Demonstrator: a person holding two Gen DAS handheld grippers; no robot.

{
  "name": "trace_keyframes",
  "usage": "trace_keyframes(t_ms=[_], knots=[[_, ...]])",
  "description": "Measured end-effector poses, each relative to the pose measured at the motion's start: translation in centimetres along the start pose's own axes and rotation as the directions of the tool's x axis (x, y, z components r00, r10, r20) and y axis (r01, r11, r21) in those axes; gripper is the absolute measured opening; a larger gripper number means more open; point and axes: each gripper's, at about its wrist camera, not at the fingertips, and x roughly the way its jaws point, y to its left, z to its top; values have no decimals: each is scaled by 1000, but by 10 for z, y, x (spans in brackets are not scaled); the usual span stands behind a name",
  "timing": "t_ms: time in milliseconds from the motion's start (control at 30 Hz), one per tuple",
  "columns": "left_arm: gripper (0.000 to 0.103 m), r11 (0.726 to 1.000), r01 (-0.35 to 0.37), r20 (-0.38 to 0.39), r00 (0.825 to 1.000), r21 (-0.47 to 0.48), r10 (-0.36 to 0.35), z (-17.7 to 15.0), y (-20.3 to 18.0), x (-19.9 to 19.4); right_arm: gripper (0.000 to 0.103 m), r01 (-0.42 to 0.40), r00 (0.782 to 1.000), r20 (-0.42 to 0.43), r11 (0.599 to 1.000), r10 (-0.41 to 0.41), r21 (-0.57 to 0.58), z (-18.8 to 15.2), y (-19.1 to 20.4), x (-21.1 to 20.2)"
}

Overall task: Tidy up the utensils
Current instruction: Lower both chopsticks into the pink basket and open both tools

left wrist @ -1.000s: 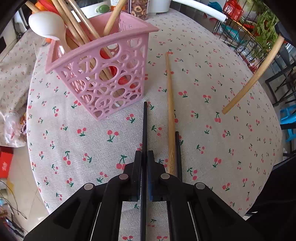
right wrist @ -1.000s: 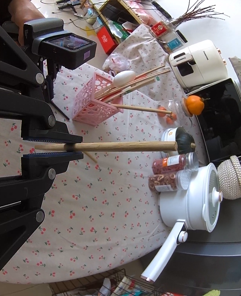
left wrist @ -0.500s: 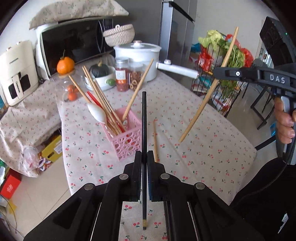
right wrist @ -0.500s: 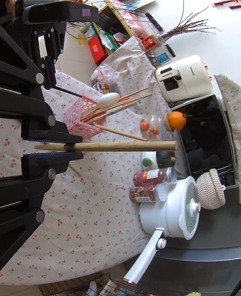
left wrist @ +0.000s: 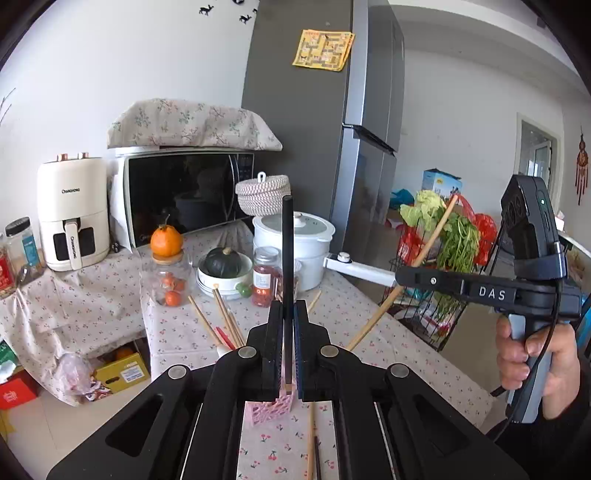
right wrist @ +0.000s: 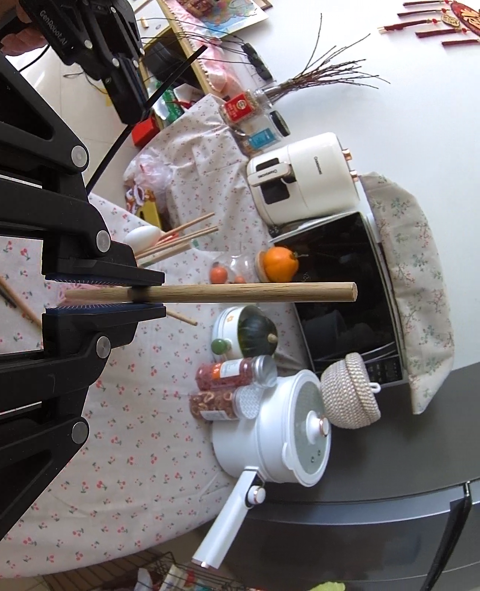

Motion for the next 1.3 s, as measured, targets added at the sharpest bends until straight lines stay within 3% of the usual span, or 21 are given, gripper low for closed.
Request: trace_keyframes(t_ms=[233, 633, 767, 967, 1000, 1033, 1067, 1133, 1300], knots=[[5, 997, -75, 10, 997, 17, 74, 4, 3, 16, 5, -21, 999, 36, 999, 20, 26, 10, 8, 9], [5, 994, -111, -179, 978, 1, 109, -14, 18, 75, 5, -4, 1000, 28, 1000, 4, -9, 9, 22, 54], [5, 994, -112, -240, 965, -13, 106, -22, 24, 93, 5, 9, 999, -38, 1000, -9, -10, 7, 20, 78], [7, 992, -114, -240, 966, -59, 97, -24, 32, 102, 5, 38, 991, -130, 999, -41, -21, -4, 17, 110], [9, 991, -115, -243, 965, -70, 95, -23, 33, 102, 5, 34, 990, -135, 999, -36, -18, -5, 16, 113], [17, 990, -115, -246, 965, -81, 92, -23, 33, 101, 6, 25, 990, -136, 1000, -27, -11, -6, 14, 115], [32, 989, -115, -250, 964, -92, 88, -24, 33, 99, 13, 16, 991, -134, 1000, -16, 1, -6, 12, 116], [53, 988, -109, -248, 966, -109, 79, -25, 33, 95, 16, 5, 991, -131, 1000, -1, 25, -4, 8, 114], [61, 990, -94, -283, 957, -102, 61, -32, 27, 85, 35, -17, 997, -79, 998, 22, 64, 1, -1, 95]])
